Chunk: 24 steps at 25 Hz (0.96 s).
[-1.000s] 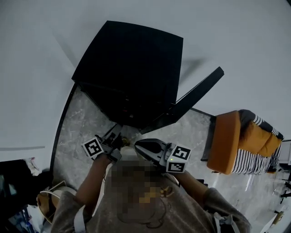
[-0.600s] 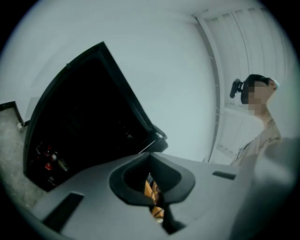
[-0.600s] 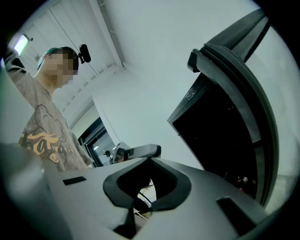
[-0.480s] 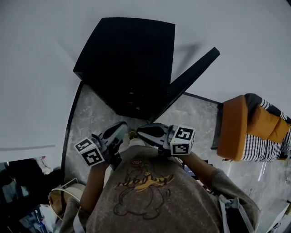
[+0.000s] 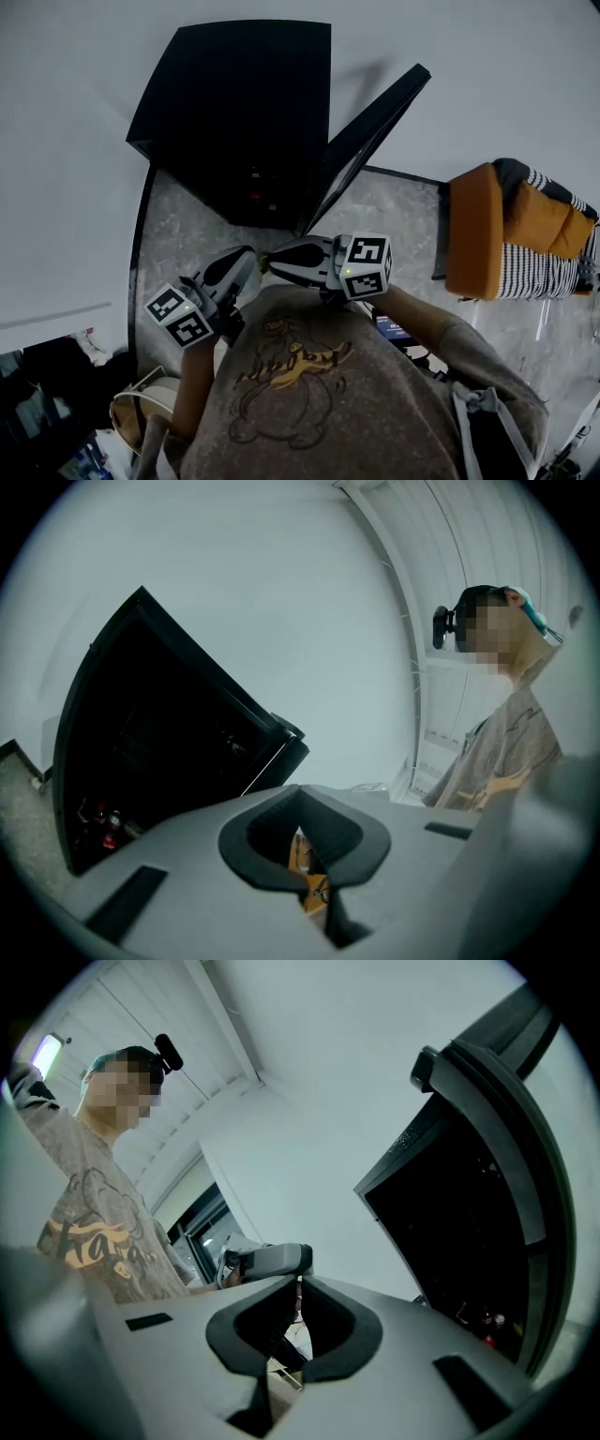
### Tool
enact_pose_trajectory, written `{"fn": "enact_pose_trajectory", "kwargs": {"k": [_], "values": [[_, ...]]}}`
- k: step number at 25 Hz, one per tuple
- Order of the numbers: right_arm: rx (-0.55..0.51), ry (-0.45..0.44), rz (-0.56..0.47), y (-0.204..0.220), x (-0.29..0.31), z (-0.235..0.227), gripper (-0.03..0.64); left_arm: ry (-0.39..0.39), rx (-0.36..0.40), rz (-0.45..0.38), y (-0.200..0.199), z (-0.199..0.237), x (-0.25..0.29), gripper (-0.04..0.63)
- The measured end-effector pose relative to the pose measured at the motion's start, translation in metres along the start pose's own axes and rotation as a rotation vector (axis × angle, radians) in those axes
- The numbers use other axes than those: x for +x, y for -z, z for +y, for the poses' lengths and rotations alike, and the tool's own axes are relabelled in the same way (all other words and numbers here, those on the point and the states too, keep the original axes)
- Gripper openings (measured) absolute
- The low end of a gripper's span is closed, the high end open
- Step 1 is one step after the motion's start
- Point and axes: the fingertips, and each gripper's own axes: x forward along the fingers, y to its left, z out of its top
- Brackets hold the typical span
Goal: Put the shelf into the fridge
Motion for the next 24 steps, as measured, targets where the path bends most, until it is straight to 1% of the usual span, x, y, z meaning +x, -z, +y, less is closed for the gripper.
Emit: {"fn": "enact_pose_trajectory", "kwargs": {"k": [6, 10, 17, 24], "values": [[-0.009, -0.005, 0.027, -0.002, 0.002, -0.002, 0.029, -0.007, 0.026, 0.023, 0.007, 0.004, -0.002, 0.005], [0.009, -0.002, 0.043, -0.001, -0.001, -0.003, 0.029, -0.005, 0.017, 0.028, 0.014, 0.005, -0.003, 0.005], [-0.017, 0.003, 0.096, 0.005, -0.003, -0.005, 0.029, -0.025, -0.009, 0.026, 0.021, 0.014, -0.006, 0.005], [-0.02, -0.008, 0.116, 0.012, -0.003, -0.004, 0.029, -0.044, -0.003, 0.047, 0.033, 0.019, -0.008, 0.005]]}}
